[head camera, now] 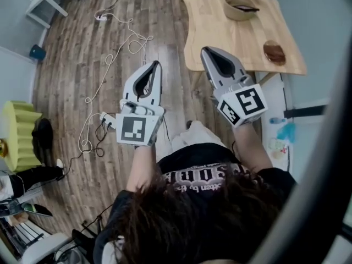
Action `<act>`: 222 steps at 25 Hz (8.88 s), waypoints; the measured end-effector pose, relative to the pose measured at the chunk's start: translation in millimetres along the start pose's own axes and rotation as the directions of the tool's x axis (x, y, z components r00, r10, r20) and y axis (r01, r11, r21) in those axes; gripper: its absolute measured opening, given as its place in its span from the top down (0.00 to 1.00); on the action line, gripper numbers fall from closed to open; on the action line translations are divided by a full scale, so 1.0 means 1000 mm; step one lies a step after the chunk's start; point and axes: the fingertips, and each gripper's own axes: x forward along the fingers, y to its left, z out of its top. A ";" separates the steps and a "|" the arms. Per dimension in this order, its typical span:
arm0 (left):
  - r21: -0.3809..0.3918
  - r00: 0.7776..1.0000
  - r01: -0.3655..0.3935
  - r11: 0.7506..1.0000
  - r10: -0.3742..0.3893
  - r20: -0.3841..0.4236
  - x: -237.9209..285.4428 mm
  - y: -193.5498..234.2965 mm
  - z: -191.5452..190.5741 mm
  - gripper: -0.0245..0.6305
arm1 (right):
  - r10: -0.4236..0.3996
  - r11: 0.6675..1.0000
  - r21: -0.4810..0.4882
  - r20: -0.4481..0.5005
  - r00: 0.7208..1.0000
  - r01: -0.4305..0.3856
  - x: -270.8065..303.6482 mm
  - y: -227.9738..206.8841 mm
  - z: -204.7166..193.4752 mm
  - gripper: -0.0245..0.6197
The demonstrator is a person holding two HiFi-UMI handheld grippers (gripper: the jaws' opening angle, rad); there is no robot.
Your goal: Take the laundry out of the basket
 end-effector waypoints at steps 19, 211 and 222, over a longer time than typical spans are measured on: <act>0.018 0.991 0.132 0.991 -0.132 -0.001 0.158 0.108 -0.021 0.97 | -0.121 0.992 0.027 0.033 0.992 0.120 0.158 -0.113 -0.005 0.92; -0.050 0.395 0.919 0.392 -0.912 0.107 0.943 0.236 -0.110 0.97 | -0.260 0.954 -0.058 -0.649 0.715 0.294 0.526 -0.709 -0.244 0.78; -0.041 0.359 0.933 0.357 -0.925 0.124 0.934 0.232 -0.104 0.97 | -0.372 0.907 -0.083 -0.617 0.694 0.412 0.521 -0.715 -0.217 0.80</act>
